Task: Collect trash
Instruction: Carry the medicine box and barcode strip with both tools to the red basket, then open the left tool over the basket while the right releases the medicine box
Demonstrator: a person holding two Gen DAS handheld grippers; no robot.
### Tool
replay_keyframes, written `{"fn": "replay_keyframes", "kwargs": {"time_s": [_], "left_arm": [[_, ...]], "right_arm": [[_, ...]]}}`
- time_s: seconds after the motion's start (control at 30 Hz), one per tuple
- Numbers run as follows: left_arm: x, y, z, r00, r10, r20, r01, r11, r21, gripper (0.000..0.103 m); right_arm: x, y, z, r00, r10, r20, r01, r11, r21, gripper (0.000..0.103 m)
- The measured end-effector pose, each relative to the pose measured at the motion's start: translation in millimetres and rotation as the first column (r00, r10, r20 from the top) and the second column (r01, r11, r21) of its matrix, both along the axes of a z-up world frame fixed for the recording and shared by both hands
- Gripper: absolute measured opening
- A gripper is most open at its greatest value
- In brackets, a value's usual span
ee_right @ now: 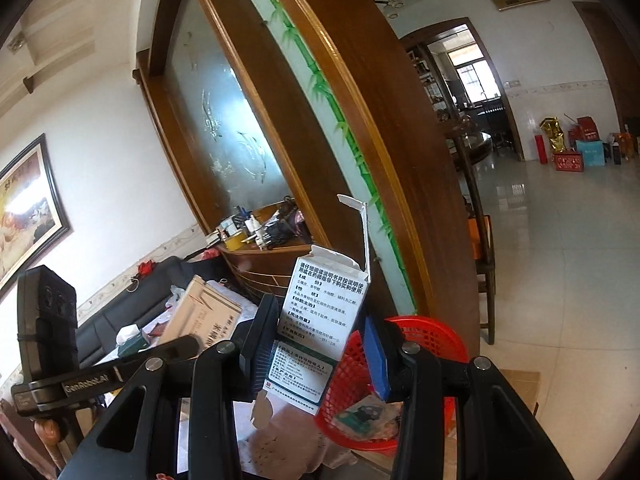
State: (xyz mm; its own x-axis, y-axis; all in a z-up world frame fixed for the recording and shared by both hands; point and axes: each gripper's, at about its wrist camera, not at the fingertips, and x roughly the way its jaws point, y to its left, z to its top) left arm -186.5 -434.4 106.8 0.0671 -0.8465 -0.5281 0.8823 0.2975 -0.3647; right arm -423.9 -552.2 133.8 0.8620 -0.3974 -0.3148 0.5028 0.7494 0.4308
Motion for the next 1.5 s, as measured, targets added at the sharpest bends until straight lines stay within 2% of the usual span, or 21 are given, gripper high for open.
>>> {"fn": "replay_keyframes", "kwargs": {"time_s": [0.47,1.03,1.17,1.2,1.27,1.4,1.47,1.5], "left_arm": [[7.3,-41.7,-39.6,0.999,-0.015,-0.045,0.019,0.996,0.092,0.012],[19.8,-58.6,-53.6,0.996,-0.029,-0.088,0.038,0.994,0.106,0.012],[16.9,-70.0,-66.0,0.993,-0.066,-0.101,0.078,0.99,0.12,0.012],[19.0,-75.5,-73.3,0.988,-0.081,-0.128,0.098,0.987,0.13,0.012],[23.6,-81.5,-82.9,0.985,-0.081,-0.155,0.104,0.984,0.145,0.012],[30.1,-93.4,-96.9,0.984,-0.085,-0.157,0.112,0.978,0.174,0.012],[31.8,-98.8,-103.7,0.986,-0.083,-0.148,0.11,0.976,0.187,0.018],[33.2,-101.0,-107.5,0.986,-0.078,-0.146,0.106,0.975,0.196,0.032]], "right_arm": [[1.6,-27.0,-21.9,0.999,-0.026,-0.018,0.027,0.998,0.054,0.044],[6.6,-43.1,-27.6,0.998,-0.046,-0.046,0.049,0.996,0.069,0.044],[12.6,-49.2,-38.4,0.997,-0.047,-0.068,0.053,0.995,0.09,0.044],[15.7,-51.5,-42.6,0.996,-0.042,-0.081,0.05,0.994,0.098,0.044],[23.6,-54.0,-49.9,0.993,-0.023,-0.119,0.035,0.994,0.1,0.044],[33.0,-58.1,-61.9,0.985,-0.014,-0.171,0.033,0.994,0.107,0.044],[33.2,-61.2,-65.9,0.984,-0.014,-0.175,0.035,0.993,0.116,0.046],[34.2,-63.8,-68.2,0.983,-0.015,-0.181,0.038,0.991,0.126,0.047]]}}
